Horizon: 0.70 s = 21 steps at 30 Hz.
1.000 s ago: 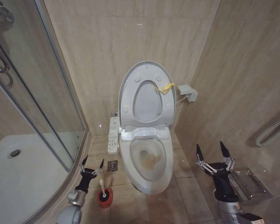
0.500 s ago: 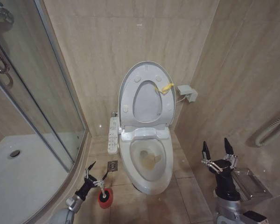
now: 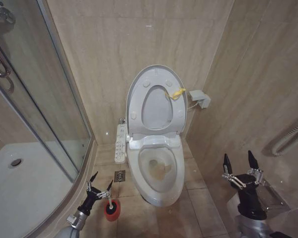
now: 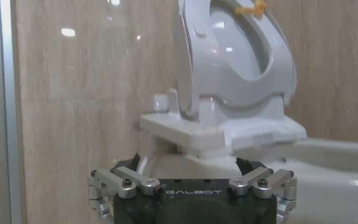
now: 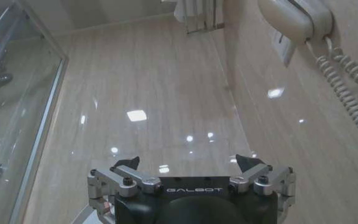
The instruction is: Open the toilet lid, clean the toilet bowl with a toilet brush, close the toilet lid, and flush.
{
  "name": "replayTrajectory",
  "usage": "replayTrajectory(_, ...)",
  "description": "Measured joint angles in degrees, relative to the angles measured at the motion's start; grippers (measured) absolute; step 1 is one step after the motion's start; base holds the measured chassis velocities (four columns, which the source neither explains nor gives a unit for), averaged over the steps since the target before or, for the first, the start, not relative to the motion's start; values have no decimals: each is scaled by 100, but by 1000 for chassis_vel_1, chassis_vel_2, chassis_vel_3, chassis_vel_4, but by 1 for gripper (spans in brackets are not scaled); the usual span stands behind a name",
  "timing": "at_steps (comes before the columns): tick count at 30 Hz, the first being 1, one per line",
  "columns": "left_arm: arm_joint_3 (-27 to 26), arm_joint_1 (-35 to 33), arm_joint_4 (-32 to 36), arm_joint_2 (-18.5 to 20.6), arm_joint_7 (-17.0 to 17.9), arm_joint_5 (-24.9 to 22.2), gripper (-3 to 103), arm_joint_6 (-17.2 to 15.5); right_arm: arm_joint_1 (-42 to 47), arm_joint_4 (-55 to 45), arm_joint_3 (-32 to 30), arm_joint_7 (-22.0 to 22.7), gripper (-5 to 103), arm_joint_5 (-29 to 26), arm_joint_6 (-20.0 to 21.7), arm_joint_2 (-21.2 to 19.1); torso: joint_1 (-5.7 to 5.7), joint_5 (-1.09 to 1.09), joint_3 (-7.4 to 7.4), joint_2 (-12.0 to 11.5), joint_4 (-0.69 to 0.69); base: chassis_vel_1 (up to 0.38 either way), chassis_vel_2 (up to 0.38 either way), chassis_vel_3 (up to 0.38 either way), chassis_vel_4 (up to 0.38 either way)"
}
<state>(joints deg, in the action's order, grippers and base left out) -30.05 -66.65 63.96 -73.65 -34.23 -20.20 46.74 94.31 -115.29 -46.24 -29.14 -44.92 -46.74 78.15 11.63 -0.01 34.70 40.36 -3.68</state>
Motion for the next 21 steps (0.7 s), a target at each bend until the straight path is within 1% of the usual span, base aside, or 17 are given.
replayTrajectory(1,-4,-63,118,9,-23,-52,100,0,38,0,-5,-8,100,-28,-13,-23,0,0,0,0,0,0,0,0,0)
replayTrajectory(3,-45,-202,314,36,-199,-122,100,-5,70,0,-8,-18,100,-57,-25,-55,0,0,0,0,0,0,0,0,0)
replayTrajectory(4,-45,-202,314,36,-199,-122,100,-5,70,0,-8,-18,100,-57,-25,-55,0,0,0,0,0,0,0,0,0)
replayTrajectory(7,-129,-552,714,136,-580,-157,100,-98,58,1,-7,-20,100,-67,-27,-82,0,1,-1,0,3,0,0,0,0)
replayTrajectory(8,-129,-552,714,136,-580,-157,100,-98,58,1,-7,-20,100,-67,-27,-82,0,1,-1,0,3,0,0,0,0)
replayTrajectory(10,-195,-702,768,226,-698,-65,100,-148,14,3,41,-20,100,-61,-27,-55,-1,1,-1,0,4,0,0,0,0)
replayTrajectory(12,-213,-668,527,273,-698,57,100,-148,-34,31,96,-27,100,-46,-32,-6,0,2,-1,0,3,0,0,0,0)
replayTrajectory(13,-213,-668,527,273,-698,57,100,-148,-34,31,96,-27,100,-46,-32,-6,0,2,-1,0,3,0,0,0,0)
replayTrajectory(15,-120,-502,167,279,-581,115,100,-158,-69,67,141,-42,100,-20,-39,50,0,1,-1,0,2,0,0,0,0)
replayTrajectory(16,-120,-502,167,279,-581,115,100,-158,-69,67,141,-42,100,-20,-39,50,0,1,-1,0,2,0,0,0,0)
replayTrajectory(20,128,-104,-424,121,-400,316,100,-244,-63,91,196,-17,100,62,-45,107,0,1,-1,0,0,0,0,0,0)
replayTrajectory(21,128,-104,-424,121,-400,316,100,-244,-63,91,196,-17,100,62,-45,107,0,1,-1,0,0,0,0,0,0)
